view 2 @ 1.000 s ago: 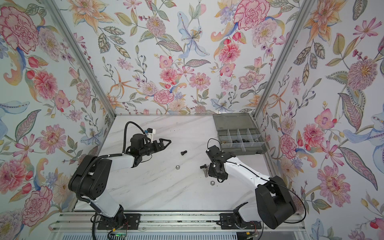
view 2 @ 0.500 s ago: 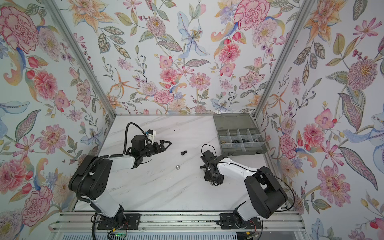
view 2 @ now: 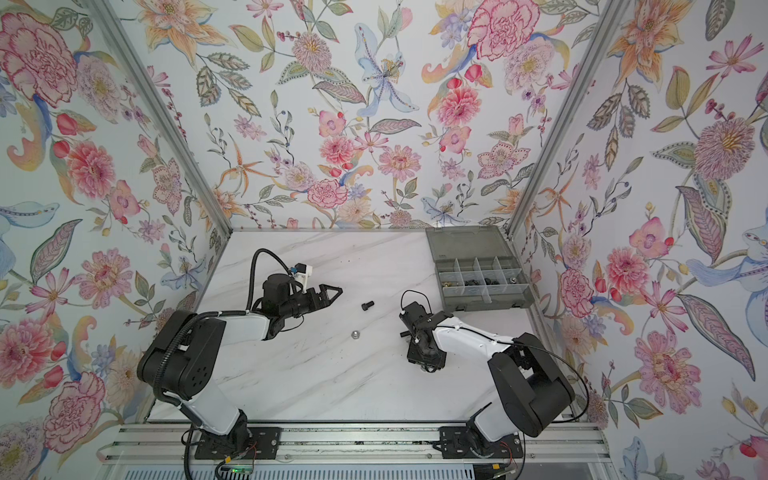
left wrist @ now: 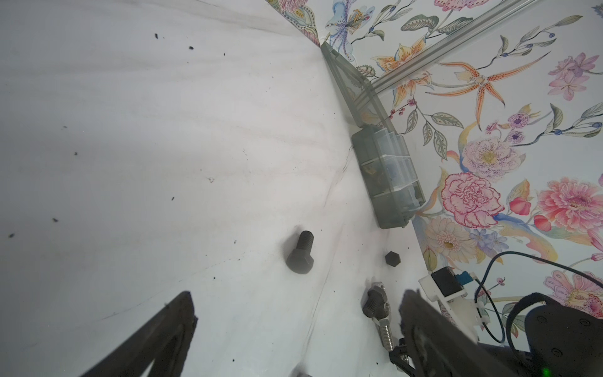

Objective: Sort the screws and nuts into containers
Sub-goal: 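Lower the open right gripper around the small silver hex nut and close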

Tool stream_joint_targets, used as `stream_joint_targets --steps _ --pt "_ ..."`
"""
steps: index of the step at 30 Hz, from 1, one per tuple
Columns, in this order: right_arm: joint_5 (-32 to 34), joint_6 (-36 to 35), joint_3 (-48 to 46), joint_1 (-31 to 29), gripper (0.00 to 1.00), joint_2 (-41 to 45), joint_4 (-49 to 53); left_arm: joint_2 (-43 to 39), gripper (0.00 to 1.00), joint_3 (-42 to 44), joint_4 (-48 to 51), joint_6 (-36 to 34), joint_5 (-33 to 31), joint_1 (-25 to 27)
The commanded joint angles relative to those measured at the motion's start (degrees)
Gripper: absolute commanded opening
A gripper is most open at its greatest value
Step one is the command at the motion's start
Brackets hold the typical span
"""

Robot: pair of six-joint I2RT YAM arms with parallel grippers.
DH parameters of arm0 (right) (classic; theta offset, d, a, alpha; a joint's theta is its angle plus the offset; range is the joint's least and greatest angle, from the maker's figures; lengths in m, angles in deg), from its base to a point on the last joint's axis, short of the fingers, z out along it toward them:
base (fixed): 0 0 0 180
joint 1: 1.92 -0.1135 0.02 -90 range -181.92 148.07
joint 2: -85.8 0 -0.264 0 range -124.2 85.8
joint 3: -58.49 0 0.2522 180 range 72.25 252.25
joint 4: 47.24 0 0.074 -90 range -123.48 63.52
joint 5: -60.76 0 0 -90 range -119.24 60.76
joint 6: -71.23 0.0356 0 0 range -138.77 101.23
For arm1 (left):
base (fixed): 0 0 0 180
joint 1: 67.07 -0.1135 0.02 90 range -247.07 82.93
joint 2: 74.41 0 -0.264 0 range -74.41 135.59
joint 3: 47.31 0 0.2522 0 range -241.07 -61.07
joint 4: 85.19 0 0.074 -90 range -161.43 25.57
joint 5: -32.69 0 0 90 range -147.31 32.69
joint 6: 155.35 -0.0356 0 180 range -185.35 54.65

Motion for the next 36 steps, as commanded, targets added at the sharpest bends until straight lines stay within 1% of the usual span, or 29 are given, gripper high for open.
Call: stream_joint_targets --steps 1,12,21,29,34,36 --pt "-2.3 1.0 -2.1 -0.7 0.49 0.1 0.8 -0.6 0.99 0.5 -1.4 -0.6 -0.3 0.4" --pt "-3.4 -0.2 -3.8 -0.7 0.48 2.1 1.2 -0.8 0.99 1.0 -2.0 -0.3 -0.3 0.4" --pt "-3.3 -0.7 -4.6 -0.7 0.45 1.7 1.2 -0.7 0.99 1.0 -2.1 -0.1 -0.5 0.4" --pt "-3.4 -1.4 -4.7 -0.7 0.37 0.8 1.2 -1.2 0.99 1.2 -2.1 0.0 -0.5 0.4" --pt "-3.8 -1.7 -5.3 -0.6 0.37 1.8 1.2 -1.8 0.99 1.9 -2.2 -0.1 -0.8 0.4" --pt "-3.8 -1.9 -5.6 -2.2 0.36 2.0 1.2 -1.9 0.99 2.1 -2.2 0.0 -0.9 0.4"
